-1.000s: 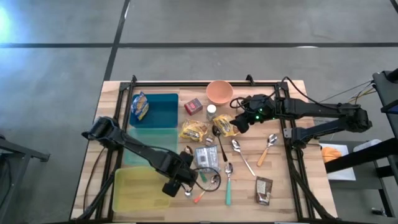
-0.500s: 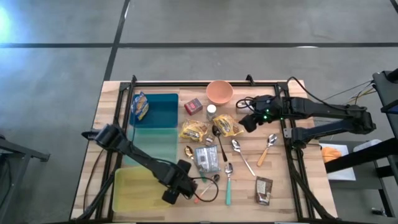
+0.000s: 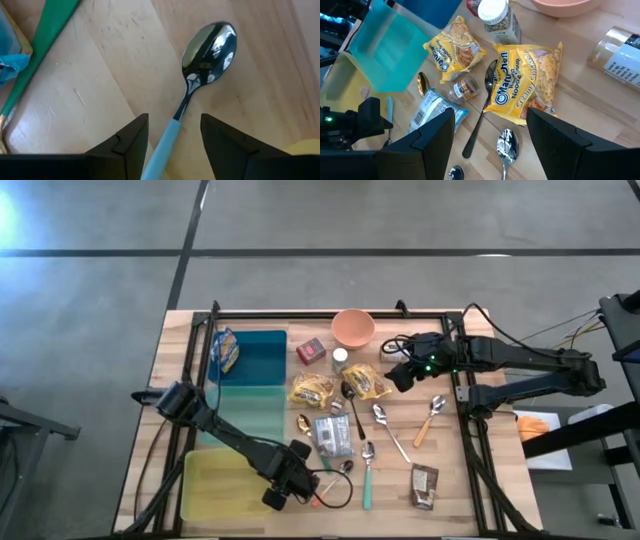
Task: Pick & Place Food Item
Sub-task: Put the blue spoon into the light blue bin
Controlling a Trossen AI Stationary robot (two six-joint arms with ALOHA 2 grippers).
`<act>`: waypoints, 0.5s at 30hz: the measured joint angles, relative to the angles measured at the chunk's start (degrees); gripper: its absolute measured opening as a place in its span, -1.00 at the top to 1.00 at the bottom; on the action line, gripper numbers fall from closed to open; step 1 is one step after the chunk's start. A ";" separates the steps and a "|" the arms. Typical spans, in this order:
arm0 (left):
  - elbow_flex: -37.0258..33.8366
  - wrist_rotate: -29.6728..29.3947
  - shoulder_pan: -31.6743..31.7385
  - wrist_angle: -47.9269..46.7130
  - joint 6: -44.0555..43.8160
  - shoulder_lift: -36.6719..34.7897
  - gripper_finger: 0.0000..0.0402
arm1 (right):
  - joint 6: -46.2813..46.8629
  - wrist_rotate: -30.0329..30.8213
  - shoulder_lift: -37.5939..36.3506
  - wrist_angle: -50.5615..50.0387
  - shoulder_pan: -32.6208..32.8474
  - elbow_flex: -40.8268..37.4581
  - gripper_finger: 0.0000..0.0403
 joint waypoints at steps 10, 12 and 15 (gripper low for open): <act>-1.41 0.55 0.14 0.96 -3.36 -0.27 0.08 | -0.46 -0.02 -0.02 0.00 0.00 0.00 -0.20; -1.41 1.51 0.26 0.31 -5.09 -0.22 0.09 | -0.60 -0.03 -0.02 0.00 0.00 0.00 -0.20; -1.45 2.12 0.27 -0.26 -7.23 -0.16 0.09 | -1.21 -0.06 -0.02 0.02 0.00 0.00 -0.20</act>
